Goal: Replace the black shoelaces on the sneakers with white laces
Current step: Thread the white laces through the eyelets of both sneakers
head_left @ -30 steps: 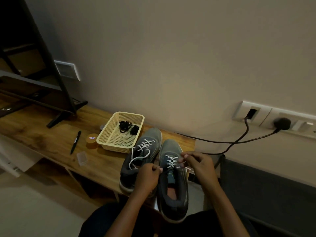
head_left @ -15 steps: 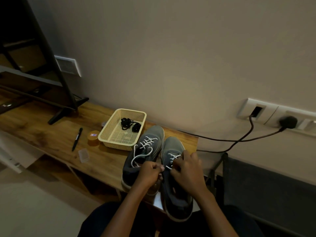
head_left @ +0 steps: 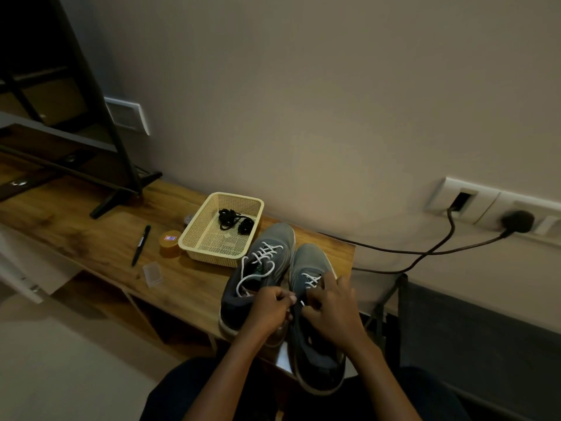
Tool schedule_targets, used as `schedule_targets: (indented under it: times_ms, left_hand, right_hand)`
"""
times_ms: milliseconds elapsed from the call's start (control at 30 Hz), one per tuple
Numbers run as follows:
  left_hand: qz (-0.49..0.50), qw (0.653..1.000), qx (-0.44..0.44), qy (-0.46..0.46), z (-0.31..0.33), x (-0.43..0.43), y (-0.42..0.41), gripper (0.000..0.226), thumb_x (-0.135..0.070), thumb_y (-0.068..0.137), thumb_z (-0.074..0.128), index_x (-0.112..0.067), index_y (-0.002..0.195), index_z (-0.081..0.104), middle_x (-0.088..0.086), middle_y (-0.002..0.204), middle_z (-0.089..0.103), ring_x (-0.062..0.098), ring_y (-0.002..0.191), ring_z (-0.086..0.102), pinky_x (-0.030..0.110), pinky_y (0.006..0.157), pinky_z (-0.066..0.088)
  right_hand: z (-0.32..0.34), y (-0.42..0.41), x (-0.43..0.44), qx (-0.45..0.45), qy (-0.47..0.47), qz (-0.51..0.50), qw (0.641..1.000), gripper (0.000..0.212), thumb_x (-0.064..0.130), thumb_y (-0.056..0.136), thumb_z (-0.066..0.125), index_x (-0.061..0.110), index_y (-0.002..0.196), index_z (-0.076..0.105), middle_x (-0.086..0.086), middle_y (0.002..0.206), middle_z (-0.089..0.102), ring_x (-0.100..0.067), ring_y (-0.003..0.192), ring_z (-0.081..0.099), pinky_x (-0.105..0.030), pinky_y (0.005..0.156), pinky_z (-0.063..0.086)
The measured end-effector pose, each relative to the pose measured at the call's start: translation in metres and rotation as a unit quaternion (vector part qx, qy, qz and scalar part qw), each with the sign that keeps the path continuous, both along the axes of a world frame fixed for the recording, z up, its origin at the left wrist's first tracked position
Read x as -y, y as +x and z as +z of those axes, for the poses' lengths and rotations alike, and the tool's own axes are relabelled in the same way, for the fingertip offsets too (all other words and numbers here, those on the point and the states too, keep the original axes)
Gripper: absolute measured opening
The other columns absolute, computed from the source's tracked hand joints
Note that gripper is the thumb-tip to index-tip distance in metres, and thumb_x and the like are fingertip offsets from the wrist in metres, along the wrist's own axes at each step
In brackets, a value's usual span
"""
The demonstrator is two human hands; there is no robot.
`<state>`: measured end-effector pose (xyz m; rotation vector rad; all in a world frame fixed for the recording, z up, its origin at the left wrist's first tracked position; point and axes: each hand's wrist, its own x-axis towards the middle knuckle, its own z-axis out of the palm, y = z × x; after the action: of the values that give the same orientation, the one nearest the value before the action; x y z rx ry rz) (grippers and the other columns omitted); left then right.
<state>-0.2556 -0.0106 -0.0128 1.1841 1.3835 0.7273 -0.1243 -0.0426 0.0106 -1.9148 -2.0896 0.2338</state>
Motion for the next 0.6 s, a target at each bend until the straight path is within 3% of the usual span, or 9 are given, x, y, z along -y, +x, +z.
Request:
schedule_targets:
  times_ms: [100,200,367,467,600]
  left_hand:
    - [-0.008,1.0,-0.004,0.024,-0.0005,0.0003,0.0,0.024,-0.005,0.092,0.056,-0.019,0.072,0.059,0.0,0.068,0.061,0.008,0.056,0.058,0.031,0.064,0.05]
    - [-0.027,0.998,-0.008,0.049,-0.0014,0.0006,0.0006,0.023,-0.003,0.091,0.056,-0.02,0.074,0.057,-0.001,0.073,0.062,0.01,0.063,0.058,0.034,0.069,0.052]
    - [-0.045,0.995,-0.041,0.084,-0.0015,-0.0003,0.0002,0.025,-0.003,0.091,0.056,-0.023,0.074,0.055,-0.004,0.072,0.059,-0.008,0.05,0.054,0.011,0.058,0.044]
    - [-0.051,0.993,-0.049,0.09,-0.0004,0.0003,-0.0005,0.026,-0.004,0.091,0.056,-0.023,0.075,0.055,-0.004,0.073,0.059,-0.002,0.059,0.056,0.01,0.059,0.043]
    - [-0.057,0.988,-0.086,0.114,0.0001,0.0009,-0.0026,0.008,-0.009,0.091,0.057,-0.013,0.09,0.063,0.001,0.084,0.064,0.014,0.08,0.061,0.021,0.073,0.046]
  right_hand:
    - [-0.0016,-0.0008,0.0002,-0.01,0.022,-0.02,1.0,0.034,0.039,0.08,0.037,0.017,0.089,0.061,0.002,0.098,0.041,-0.015,0.09,0.029,-0.03,0.074,0.024]
    - [-0.0038,-0.0013,-0.0004,-0.019,0.036,-0.036,0.999,0.02,0.03,0.086,0.045,0.015,0.09,0.058,-0.001,0.102,0.047,-0.019,0.095,0.039,-0.029,0.076,0.026]
    - [-0.005,0.0006,-0.0015,-0.015,0.03,-0.032,0.999,0.017,0.03,0.086,0.054,0.017,0.095,0.06,0.0,0.11,0.048,-0.02,0.102,0.039,-0.028,0.077,0.023]
    - [-0.0044,0.0005,-0.0014,-0.022,0.022,-0.024,0.999,0.017,0.031,0.087,0.053,0.019,0.097,0.061,0.002,0.111,0.046,-0.018,0.102,0.037,-0.029,0.077,0.02]
    - [-0.0069,-0.0012,-0.0005,-0.057,0.015,-0.02,0.998,0.014,0.028,0.088,0.054,0.02,0.098,0.061,0.005,0.108,0.039,-0.013,0.097,0.029,-0.028,0.079,0.018]
